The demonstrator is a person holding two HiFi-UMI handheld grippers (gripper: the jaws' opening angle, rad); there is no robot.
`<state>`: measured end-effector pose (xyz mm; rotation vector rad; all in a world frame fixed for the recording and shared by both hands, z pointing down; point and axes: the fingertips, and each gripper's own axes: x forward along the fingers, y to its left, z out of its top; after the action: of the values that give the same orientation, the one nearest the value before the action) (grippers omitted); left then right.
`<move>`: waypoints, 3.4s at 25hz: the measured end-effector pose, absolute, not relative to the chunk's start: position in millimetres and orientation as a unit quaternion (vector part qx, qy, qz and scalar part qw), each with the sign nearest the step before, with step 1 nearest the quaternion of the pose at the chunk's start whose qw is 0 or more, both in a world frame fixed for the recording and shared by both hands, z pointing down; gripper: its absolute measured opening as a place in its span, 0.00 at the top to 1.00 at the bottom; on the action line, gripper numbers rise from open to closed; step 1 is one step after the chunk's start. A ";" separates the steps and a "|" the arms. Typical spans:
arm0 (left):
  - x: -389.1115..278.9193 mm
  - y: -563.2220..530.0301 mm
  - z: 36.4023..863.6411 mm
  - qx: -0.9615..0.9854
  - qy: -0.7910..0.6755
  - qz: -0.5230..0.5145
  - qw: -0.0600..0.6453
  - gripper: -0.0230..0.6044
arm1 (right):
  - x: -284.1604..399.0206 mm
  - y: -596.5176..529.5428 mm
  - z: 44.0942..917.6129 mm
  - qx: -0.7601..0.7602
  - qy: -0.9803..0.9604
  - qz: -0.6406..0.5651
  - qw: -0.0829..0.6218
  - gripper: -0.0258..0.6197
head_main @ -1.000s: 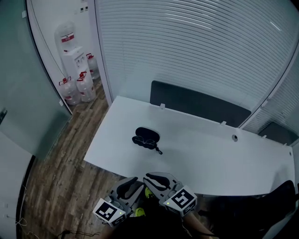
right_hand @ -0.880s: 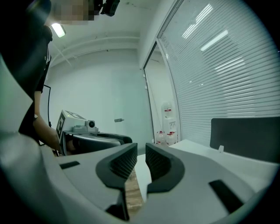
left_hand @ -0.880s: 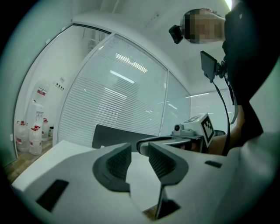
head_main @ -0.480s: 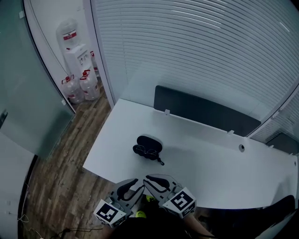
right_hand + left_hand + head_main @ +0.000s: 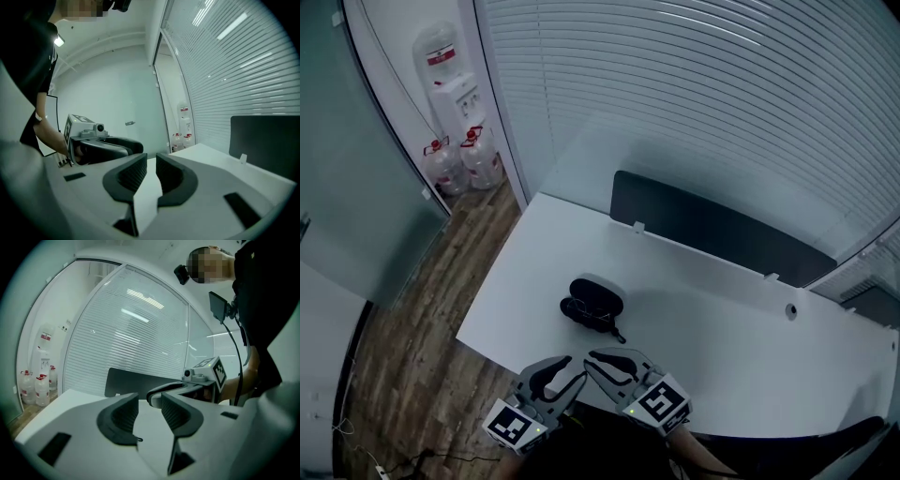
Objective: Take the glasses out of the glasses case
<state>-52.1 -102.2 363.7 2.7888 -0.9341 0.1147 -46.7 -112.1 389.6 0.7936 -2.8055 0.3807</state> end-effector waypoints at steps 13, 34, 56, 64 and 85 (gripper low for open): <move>-52.1 -116.6 404.9 0.950 -0.285 0.047 0.118 0.73 | -46.4 -132.8 425.3 0.303 -0.933 0.147 0.126 0.87; -53.3 -165.8 463.5 0.943 -0.295 0.034 0.149 0.73 | -46.8 -182.5 488.0 0.317 -0.919 0.163 0.166 0.83; -74.7 -201.9 506.2 0.937 -0.307 0.032 0.166 0.70 | -50.9 -220.1 549.7 0.289 -0.904 0.107 0.296 0.70; -81.8 -206.4 512.2 0.934 -0.307 0.036 0.177 0.70 | -50.7 -228.8 562.5 0.273 -0.897 0.103 0.333 0.69; -82.7 -213.6 520.0 0.933 -0.299 0.037 0.197 0.70 | -45.8 -229.9 595.3 0.221 -0.869 0.089 0.434 0.69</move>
<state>-82.7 -213.6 520.0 2.6123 -0.8366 0.1048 -45.8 -229.9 595.3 0.5497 -2.1637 0.2222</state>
